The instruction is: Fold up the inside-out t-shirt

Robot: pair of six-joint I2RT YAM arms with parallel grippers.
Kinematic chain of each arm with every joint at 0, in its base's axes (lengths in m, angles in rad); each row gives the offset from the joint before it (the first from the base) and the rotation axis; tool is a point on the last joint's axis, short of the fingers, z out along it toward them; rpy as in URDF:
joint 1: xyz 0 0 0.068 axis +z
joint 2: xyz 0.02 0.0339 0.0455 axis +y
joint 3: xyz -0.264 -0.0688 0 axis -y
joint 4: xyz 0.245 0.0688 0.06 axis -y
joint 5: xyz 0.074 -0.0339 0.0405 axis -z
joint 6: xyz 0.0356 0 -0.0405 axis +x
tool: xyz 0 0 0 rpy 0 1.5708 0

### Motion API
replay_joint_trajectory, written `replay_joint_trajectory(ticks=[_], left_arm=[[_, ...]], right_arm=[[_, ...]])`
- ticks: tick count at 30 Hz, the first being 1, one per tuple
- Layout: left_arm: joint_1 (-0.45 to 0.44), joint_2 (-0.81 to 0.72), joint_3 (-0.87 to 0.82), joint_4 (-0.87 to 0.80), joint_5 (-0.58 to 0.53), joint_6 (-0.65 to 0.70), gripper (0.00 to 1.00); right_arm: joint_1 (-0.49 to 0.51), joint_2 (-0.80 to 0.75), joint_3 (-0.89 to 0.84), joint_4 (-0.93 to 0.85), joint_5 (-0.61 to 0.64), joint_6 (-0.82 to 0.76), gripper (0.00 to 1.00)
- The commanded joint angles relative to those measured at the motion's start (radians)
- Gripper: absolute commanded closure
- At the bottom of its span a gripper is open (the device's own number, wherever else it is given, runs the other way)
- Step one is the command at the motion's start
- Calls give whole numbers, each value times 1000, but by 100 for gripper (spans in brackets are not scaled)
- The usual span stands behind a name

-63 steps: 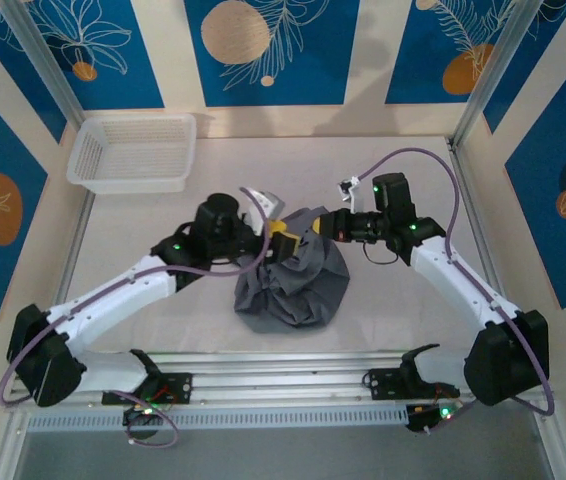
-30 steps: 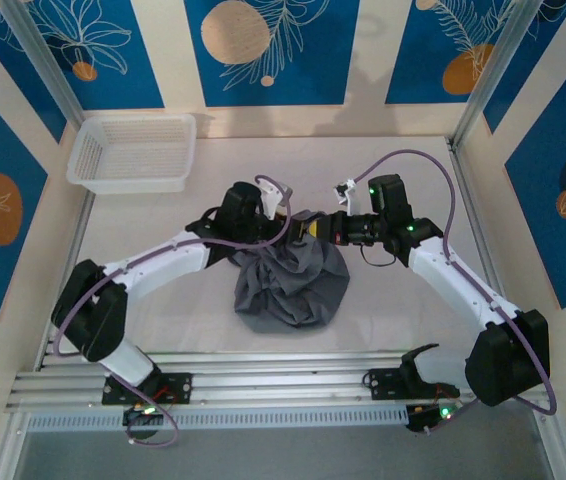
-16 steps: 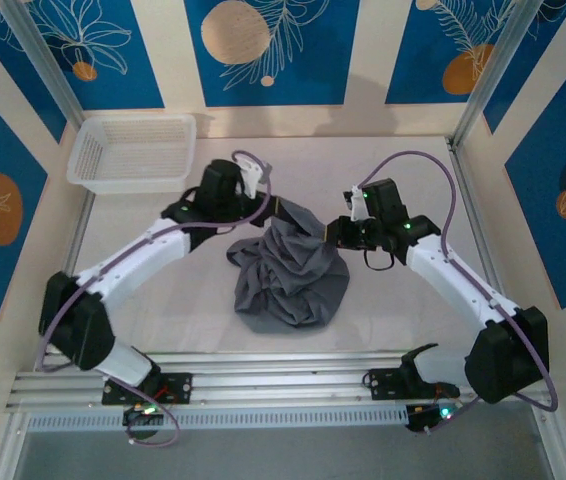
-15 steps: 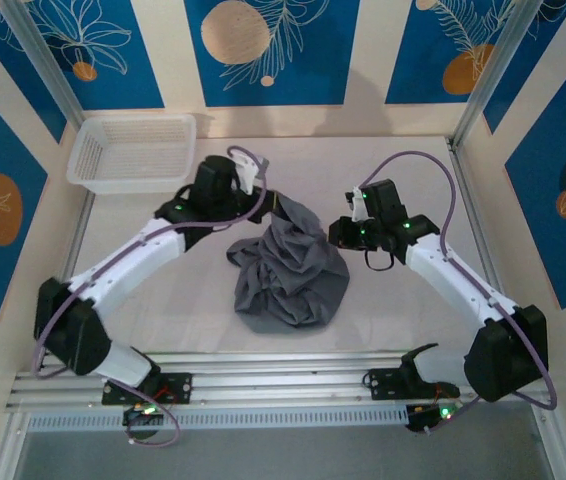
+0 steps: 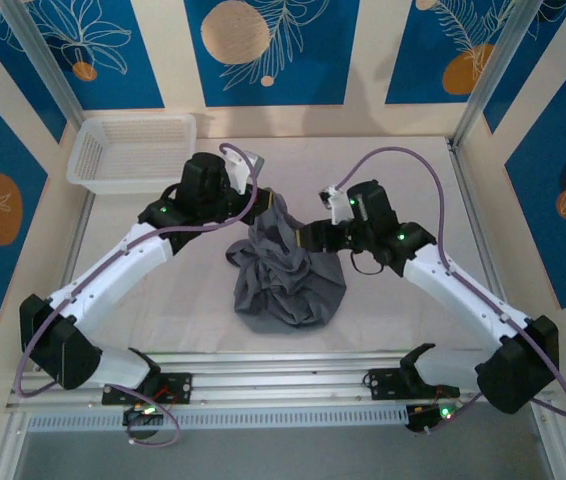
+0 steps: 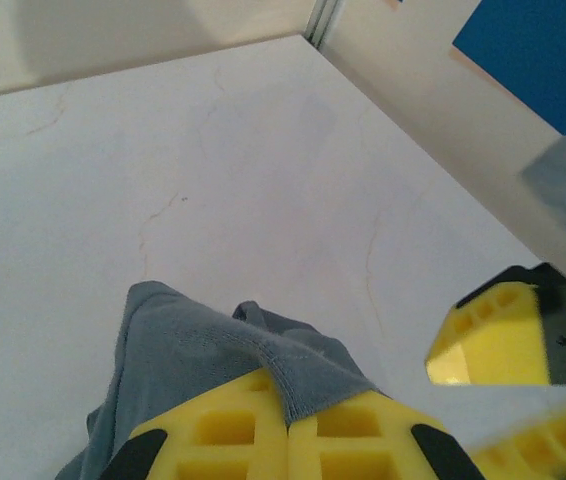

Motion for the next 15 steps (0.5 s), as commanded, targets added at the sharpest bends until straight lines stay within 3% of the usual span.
replay_joint_trajectory(ticks=[1,5,8,10,12,13,15], left_arm=[[1,2,21,-13,31,4,100],[1,-4,19,-15,21,-6,100],[1,-17,17,-17,14,-7,100],[1,-23,18,-22,5,-2,100],[1,-28,20,-32,-20,6,100],[2,-31,20,-40,-43,9,100],[7,-39,22,-59,-107,-6,100]], right_arm=[[73,2,29,181,12,-93,39],[99,92,74,204,171,-104,39],[110,172,113,189,200,-134,48],[112,210,136,173,208,-123,59],[107,234,147,158,237,-74,84],[99,244,147,146,228,-43,91],[85,256,132,134,181,8,93]])
